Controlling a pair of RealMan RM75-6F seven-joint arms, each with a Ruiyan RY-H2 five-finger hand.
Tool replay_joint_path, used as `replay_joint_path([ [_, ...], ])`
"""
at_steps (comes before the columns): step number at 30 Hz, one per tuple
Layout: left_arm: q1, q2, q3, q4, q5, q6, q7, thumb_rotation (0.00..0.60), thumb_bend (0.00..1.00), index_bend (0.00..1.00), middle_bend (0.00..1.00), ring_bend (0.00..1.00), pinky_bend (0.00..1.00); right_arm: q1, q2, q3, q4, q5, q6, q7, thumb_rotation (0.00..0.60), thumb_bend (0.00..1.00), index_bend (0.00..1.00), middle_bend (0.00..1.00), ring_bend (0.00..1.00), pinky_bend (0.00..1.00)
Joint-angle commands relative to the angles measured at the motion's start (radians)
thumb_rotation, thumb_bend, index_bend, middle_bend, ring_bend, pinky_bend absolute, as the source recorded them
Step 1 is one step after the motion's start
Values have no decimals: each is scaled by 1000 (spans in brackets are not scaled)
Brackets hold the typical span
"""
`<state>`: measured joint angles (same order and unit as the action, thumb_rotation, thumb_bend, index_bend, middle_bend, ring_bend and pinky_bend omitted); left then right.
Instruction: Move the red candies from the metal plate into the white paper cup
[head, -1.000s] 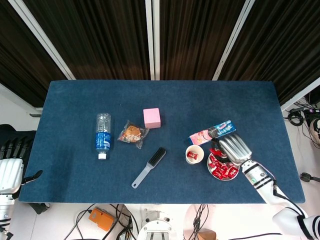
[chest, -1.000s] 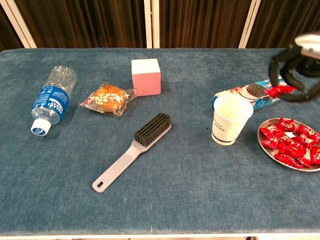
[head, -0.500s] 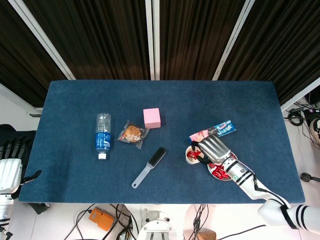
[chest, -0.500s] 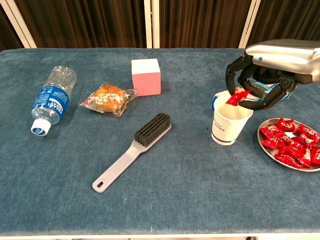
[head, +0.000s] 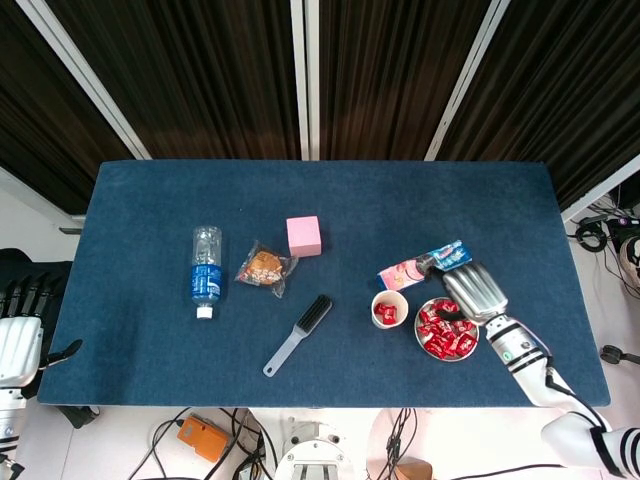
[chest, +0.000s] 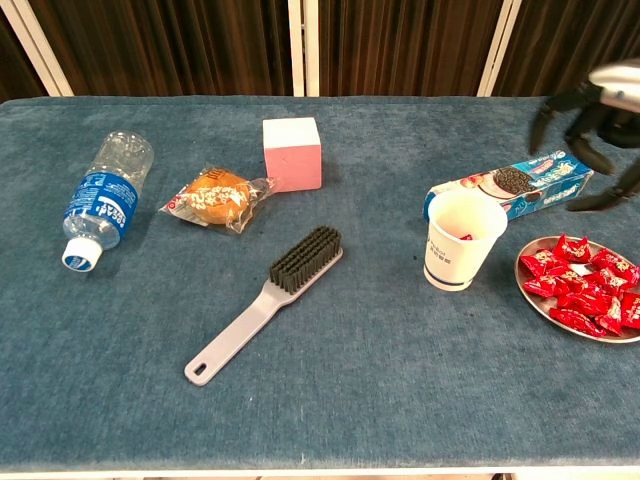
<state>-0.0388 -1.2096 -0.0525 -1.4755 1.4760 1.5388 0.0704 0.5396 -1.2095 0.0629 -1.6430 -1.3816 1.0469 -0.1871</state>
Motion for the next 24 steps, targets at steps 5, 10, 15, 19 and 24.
replay_joint_path([
  [5,-1,-3,1,-2,4,0,2,600,0,100,57,0,0,-20,-43,-28,105,93,-69,-32,600,300,492,804,947,1000],
  [10,1,0,1,-7,4,5,5,600,0,100,57,0,0,-15,-77,-33,149,95,-95,-22,600,335,514,805,947,1000],
  [15,3,0,3,-9,2,4,6,600,0,100,57,0,0,-7,-102,-31,181,96,-114,-18,600,362,524,805,947,1000],
  [19,4,-1,3,-8,-1,3,6,600,0,100,57,0,0,-2,-115,-28,199,104,-128,-15,600,376,526,805,947,1000],
  [24,5,0,3,-7,-2,2,5,600,0,100,57,0,0,4,-129,-24,219,114,-141,-16,600,391,527,805,947,1000],
])
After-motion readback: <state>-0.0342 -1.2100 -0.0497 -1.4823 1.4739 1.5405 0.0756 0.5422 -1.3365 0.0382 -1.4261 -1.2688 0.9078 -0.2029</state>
